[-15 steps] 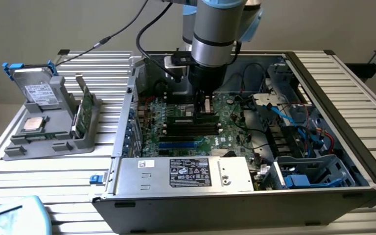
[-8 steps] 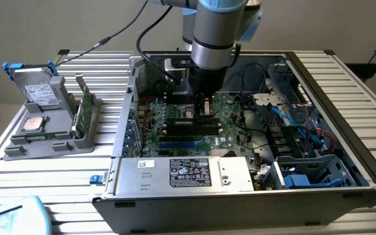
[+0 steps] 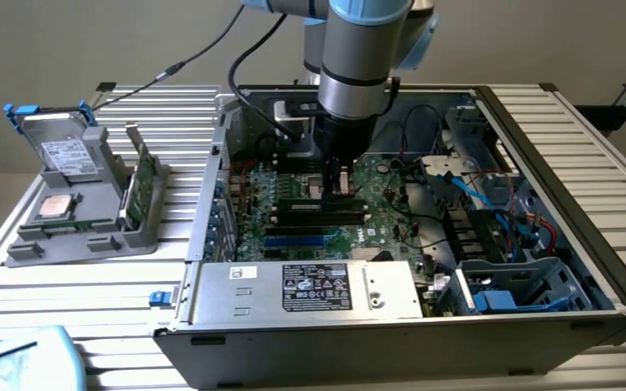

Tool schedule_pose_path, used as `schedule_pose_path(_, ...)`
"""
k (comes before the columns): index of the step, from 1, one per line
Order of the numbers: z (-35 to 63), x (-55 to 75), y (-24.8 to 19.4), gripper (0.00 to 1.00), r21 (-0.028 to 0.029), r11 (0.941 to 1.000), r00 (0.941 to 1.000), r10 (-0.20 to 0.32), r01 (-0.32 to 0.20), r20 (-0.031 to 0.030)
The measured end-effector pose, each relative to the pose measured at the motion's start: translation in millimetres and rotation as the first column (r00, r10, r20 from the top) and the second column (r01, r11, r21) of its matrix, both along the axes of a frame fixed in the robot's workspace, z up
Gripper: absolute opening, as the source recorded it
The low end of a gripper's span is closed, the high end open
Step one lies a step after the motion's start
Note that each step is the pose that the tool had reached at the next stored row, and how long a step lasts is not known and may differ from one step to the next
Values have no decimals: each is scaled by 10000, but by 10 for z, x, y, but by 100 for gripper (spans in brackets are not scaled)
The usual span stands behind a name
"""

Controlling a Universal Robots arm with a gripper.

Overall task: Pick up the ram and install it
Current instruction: 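Insert the ram into the slot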

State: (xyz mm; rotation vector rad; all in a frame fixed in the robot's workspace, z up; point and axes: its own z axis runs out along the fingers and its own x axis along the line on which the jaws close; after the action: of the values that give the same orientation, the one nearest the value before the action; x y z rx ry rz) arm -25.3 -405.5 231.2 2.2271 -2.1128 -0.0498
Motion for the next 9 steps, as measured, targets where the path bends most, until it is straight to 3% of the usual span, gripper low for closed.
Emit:
schedule_pose_path(5,-8,0,0,14,-59,10000,10000,0,0,0)
schedule_pose_path(9,-13,0,1,14,-173,9999,10000,0,1,44)
